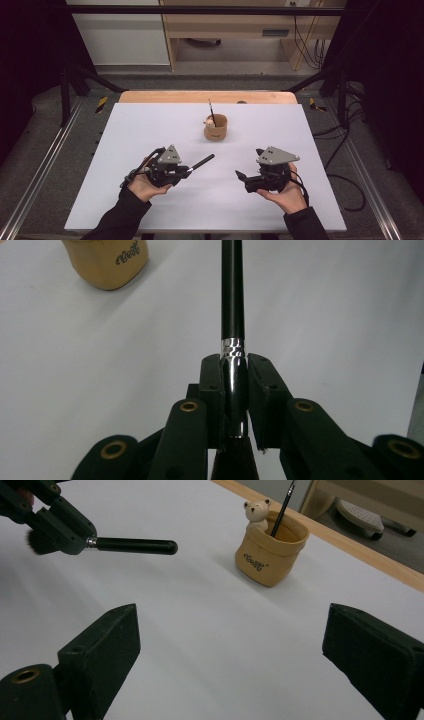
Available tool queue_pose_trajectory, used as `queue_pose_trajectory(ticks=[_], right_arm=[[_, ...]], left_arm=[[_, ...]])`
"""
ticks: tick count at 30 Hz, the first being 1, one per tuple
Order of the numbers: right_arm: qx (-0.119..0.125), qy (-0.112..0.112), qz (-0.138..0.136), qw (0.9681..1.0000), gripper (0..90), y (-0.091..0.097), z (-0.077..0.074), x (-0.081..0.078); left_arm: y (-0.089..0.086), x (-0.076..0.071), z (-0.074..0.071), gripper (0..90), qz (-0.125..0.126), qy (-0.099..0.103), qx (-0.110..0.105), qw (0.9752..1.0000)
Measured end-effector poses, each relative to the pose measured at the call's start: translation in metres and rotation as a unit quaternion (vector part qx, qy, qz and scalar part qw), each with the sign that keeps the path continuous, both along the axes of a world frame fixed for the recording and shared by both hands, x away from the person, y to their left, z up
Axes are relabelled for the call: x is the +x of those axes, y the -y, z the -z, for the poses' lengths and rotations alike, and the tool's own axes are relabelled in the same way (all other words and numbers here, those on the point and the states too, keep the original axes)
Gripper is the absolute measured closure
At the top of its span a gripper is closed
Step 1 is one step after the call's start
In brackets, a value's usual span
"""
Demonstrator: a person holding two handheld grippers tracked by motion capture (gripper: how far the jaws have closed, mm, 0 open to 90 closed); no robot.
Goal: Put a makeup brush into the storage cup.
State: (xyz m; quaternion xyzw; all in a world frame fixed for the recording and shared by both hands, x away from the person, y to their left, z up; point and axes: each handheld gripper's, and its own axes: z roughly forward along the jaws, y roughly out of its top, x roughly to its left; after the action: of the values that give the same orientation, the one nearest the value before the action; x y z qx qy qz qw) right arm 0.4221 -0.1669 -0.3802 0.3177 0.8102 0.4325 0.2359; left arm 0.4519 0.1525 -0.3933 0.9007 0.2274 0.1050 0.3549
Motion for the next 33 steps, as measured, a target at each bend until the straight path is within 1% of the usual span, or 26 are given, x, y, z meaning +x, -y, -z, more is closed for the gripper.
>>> queue_pose_trajectory(ticks=[4,7,9,14,17,20,23,26,30,33], right_arm=[[-0.013,0.001,-0.011,0.9999,9.1,-0.006,-0.002,-0.001],[-0.021,0.003,-0.019,0.9996,9.1,-0.011,-0.004,-0.001],[-0.027,0.004,-0.023,0.9993,9.1,-0.014,-0.005,-0.001],[-0.050,0.006,-0.036,0.9981,9.5,-0.022,-0.006,-0.001],[-0.061,0.006,-0.042,0.9972,9.6,-0.026,-0.007,-0.001],[-0.071,0.006,-0.047,0.9963,10.4,-0.030,-0.007,-0.002],[-0.081,0.008,-0.057,0.9950,10.9,-0.034,-0.006,-0.002],[-0.092,0.007,-0.064,0.9937,11.1,-0.037,-0.006,-0.003],[-0.105,0.007,-0.074,0.9916,11.4,-0.042,-0.006,-0.003],[-0.114,0.006,-0.081,0.9902,12.2,-0.045,-0.007,-0.004]], left_arm=[[0.004,-0.002,-0.003,77.6,0.007,0.000,-0.002,1.0000],[0.005,-0.003,-0.005,77.6,0.016,0.000,0.001,0.9999],[0.007,-0.004,-0.007,77.6,0.019,0.002,0.007,0.9998],[0.009,-0.004,-0.008,77.6,0.029,0.000,0.009,0.9996],[0.011,-0.004,-0.008,77.6,0.040,-0.002,0.018,0.9990],[0.012,-0.004,-0.009,77.6,0.047,-0.003,0.019,0.9987],[0.013,-0.003,-0.009,77.6,0.052,-0.005,0.023,0.9984],[0.014,-0.003,-0.008,77.6,0.058,-0.009,0.021,0.9980],[0.016,-0.005,-0.009,77.6,0.065,-0.007,0.021,0.9976],[0.017,-0.006,-0.011,77.6,0.071,-0.007,0.026,0.9971]])
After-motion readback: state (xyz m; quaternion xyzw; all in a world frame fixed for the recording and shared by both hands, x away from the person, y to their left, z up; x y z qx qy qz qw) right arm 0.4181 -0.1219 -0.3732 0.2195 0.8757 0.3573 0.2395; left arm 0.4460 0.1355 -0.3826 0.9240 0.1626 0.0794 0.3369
